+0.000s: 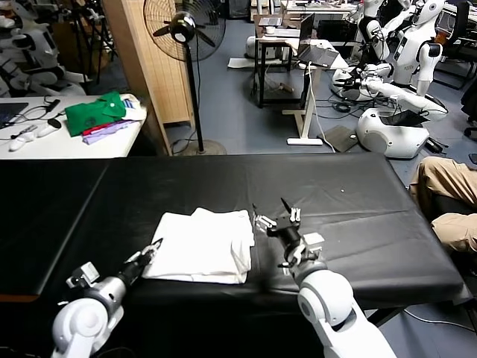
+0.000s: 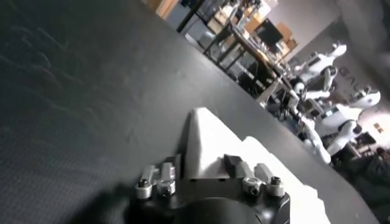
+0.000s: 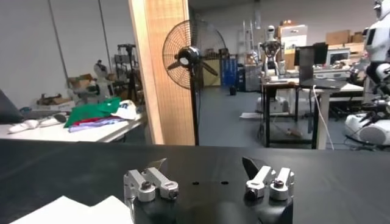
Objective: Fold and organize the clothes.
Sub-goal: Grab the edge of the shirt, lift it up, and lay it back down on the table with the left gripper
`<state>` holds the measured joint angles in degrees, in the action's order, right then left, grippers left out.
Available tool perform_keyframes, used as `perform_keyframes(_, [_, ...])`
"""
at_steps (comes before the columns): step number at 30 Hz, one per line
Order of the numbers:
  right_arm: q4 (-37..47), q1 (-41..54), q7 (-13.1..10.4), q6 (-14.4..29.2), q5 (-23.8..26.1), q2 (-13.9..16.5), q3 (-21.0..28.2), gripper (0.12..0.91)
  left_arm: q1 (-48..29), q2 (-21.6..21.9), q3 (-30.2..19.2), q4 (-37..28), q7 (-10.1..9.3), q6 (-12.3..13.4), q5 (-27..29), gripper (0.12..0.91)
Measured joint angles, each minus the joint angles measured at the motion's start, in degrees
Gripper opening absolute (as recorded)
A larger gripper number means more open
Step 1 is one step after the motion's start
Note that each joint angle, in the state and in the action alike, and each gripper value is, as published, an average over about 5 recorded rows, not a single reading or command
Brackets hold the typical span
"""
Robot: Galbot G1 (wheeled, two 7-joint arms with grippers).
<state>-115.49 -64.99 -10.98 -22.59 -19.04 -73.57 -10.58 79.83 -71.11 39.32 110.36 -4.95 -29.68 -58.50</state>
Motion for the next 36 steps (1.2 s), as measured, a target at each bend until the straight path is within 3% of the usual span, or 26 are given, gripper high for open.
perform_keyframes(3, [0.0, -0.7, -1.6, -1.7, 2.2, -0.5, -0.6, 0.798, 0.1, -0.1, -0.5, 1.0, 0.32, 2.6, 5.9, 0.149])
perform_keyframes(9, [0.3, -2.3, -3.2, -4.9, 6.7, -1.1, -2.3, 0.798, 1.3, 2.6, 0.1, 2.9, 1.14, 6.9, 27.2, 0.143])
perform_keyframes(13, [0.2, -3.1, -3.2, -5.6, 7.5, -1.2, -3.3, 0.798, 2.6, 7.4, 2.6, 2.7, 1.12, 8.6, 39.2, 0.144])
perform_keyframes(21, [0.5, -3.5, -3.2, -5.9, 7.8, -1.9, -3.6, 0.798, 5.0, 18.5, 9.8, 4.8, 0.73, 11.0, 56.0, 0.144])
perform_keyframes(24, [0.5, -3.8, -3.1, -6.0, 8.1, -2.2, -3.7, 0.798, 4.9, 19.1, 9.6, 7.8, 0.51, 9.8, 58.2, 0.144])
perform_keyframes(27, [0.4, -4.4, -2.8, -6.0, 8.3, -2.2, -3.9, 0.798, 4.4, 17.6, 6.6, 10.4, -0.27, 8.1, 56.0, 0.144])
perform_keyframes(32, [0.1, -5.2, -1.9, -5.8, 8.0, -1.6, -4.2, 0.798, 3.7, 12.4, -3.5, 11.3, -0.96, 7.9, 51.0, 0.144])
perform_keyframes(36, [0.5, -4.9, -0.7, -5.7, 5.1, -0.9, -3.9, 0.798, 4.0, 7.8, -12.1, 11.4, 0.08, 10.1, 50.3, 0.151])
